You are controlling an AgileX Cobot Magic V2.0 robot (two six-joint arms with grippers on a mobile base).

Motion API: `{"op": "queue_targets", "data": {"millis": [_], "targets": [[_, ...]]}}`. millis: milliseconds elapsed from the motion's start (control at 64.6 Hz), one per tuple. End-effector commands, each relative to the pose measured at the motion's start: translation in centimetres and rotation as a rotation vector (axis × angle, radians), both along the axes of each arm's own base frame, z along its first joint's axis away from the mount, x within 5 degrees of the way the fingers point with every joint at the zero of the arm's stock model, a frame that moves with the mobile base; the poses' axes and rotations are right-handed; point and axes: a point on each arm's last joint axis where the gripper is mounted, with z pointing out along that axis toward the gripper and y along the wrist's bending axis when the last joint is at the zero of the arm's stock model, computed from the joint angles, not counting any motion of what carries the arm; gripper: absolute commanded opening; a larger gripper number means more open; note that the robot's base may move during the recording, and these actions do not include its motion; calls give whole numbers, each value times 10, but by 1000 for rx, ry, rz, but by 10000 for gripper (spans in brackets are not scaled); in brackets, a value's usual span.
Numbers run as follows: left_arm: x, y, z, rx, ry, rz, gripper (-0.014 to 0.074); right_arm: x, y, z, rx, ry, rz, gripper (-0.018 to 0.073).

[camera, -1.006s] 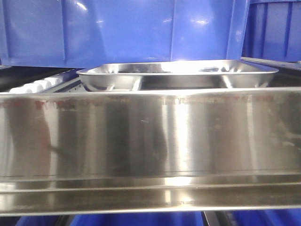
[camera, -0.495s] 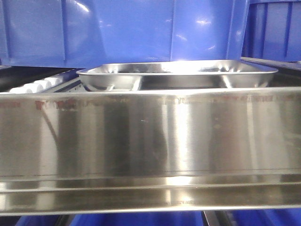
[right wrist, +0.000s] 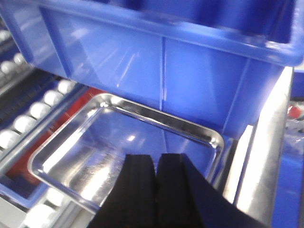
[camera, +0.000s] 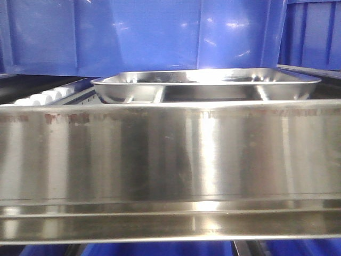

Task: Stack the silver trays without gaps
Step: 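Lower both grippers onto opposite rims of the silver tray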

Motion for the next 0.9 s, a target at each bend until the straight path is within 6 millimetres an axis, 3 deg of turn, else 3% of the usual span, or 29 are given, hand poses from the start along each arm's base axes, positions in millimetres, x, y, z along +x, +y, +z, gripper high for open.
{"op": "queue_targets", "data": {"millis": [0, 170, 387, 650, 758, 882], "targets": [[8, -17, -5, 19, -13, 20, -16, 5, 0, 1, -64, -45, -53, -53], [23, -28, -10, -32, 1, 151, -16, 14, -7, -3, -74, -20, -242, -53], [44, -26, -32, 31, 117, 324, -16, 32, 4, -24, -97, 95, -243, -53], [60, -37, -39, 54, 158, 328, -11, 52, 21, -44, -47, 188, -229, -53], [62, -40, -42, 48, 179, 326, 98, 56, 23, -47, -49, 191, -227, -53], [65, -44, -47, 46, 208, 325, 354, 56, 23, -51, -68, 221, -233, -53]]}}
